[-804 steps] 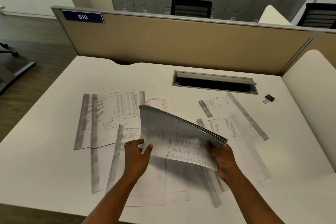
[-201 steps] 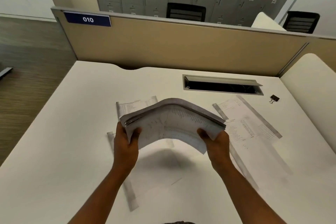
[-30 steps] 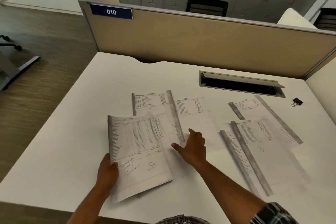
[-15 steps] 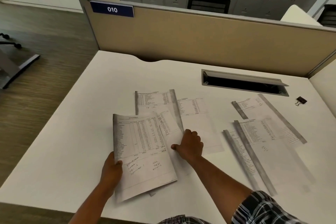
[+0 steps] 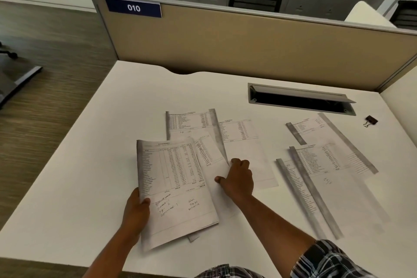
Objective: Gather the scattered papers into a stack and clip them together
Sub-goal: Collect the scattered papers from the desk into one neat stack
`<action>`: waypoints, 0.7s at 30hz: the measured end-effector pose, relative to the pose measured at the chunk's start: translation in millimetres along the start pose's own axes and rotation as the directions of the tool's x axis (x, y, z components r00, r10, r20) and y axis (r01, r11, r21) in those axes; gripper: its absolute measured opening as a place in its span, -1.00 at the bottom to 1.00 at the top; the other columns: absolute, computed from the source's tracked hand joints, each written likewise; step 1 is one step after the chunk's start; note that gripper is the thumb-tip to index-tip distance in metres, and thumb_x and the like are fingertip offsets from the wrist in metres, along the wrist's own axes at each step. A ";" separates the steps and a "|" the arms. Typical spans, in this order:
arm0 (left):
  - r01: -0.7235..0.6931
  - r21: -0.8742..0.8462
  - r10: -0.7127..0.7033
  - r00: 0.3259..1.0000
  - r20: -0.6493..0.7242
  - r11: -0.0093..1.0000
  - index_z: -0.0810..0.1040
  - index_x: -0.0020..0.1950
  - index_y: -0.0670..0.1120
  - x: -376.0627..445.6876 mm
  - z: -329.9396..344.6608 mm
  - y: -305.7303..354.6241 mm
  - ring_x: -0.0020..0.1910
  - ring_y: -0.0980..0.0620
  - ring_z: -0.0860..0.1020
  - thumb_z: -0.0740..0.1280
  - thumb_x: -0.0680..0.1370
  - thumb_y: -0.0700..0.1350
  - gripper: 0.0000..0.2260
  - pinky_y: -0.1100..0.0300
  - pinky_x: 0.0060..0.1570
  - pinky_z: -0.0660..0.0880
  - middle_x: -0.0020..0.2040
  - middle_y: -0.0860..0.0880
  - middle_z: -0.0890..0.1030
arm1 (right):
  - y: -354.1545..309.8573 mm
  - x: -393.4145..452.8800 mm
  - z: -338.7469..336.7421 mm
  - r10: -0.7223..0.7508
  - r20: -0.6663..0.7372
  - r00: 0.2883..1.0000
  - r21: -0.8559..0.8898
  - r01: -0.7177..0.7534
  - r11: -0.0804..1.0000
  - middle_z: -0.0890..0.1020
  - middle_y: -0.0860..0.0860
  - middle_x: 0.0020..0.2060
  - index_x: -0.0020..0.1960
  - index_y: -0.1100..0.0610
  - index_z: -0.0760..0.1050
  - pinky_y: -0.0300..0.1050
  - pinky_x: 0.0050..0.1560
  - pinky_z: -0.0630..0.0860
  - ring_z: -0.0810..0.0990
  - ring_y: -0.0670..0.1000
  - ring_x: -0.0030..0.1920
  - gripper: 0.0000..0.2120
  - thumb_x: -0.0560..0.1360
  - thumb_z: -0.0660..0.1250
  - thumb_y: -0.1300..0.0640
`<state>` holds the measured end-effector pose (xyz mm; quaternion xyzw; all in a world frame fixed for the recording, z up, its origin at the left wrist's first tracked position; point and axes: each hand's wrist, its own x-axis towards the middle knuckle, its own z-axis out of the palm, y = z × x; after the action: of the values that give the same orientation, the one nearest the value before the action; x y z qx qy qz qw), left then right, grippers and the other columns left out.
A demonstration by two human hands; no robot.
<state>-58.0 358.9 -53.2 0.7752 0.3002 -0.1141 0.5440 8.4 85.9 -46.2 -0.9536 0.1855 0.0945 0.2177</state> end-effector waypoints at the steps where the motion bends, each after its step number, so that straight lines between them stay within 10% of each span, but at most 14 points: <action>1: -0.003 -0.001 0.003 1.000 -0.002 1.000 0.37 0.41 -0.09 0.5 0.4 0.8 0.24 -0.20 0.50 0.13 0.62 -0.33 -0.63 -0.13 0.24 0.47 0.31 -0.14 0.52 | 1.8 -0.9 0.0 -0.017 -0.024 1.000 -0.058 0.015 0.998 0.42 0.08 0.26 0.38 0.09 0.37 0.00 0.13 0.56 0.48 0.14 0.22 -0.26 0.36 0.54 -0.23; 12: -0.014 0.018 0.014 1.000 -0.007 1.000 0.39 0.36 -0.08 3.3 5.4 0.7 0.20 -0.20 0.52 0.13 0.62 -0.34 -0.66 -0.15 0.24 0.48 0.28 -0.16 0.53 | -8.5 -0.3 0.8 -0.035 0.047 0.998 -0.176 0.042 0.984 0.57 0.09 0.17 0.26 0.17 0.40 -0.01 0.11 0.55 0.61 0.13 0.15 -0.49 0.50 0.46 -0.12; 21: -0.007 0.006 0.007 1.000 -0.002 1.000 0.37 0.39 -0.10 2.8 1.5 0.2 0.25 -0.24 0.50 0.13 0.63 -0.33 -0.66 -0.18 0.24 0.47 0.30 -0.16 0.52 | 19.1 4.0 0.7 0.007 -0.060 0.998 -0.073 -0.012 0.997 0.36 0.07 0.40 0.39 0.00 0.39 0.08 0.37 0.38 0.28 0.18 0.43 -0.31 0.38 0.50 -0.26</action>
<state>-55.5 358.5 -55.0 0.7781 0.2977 -0.1122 0.5416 4.4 69.0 -55.1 -0.9624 0.1929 0.0740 0.1766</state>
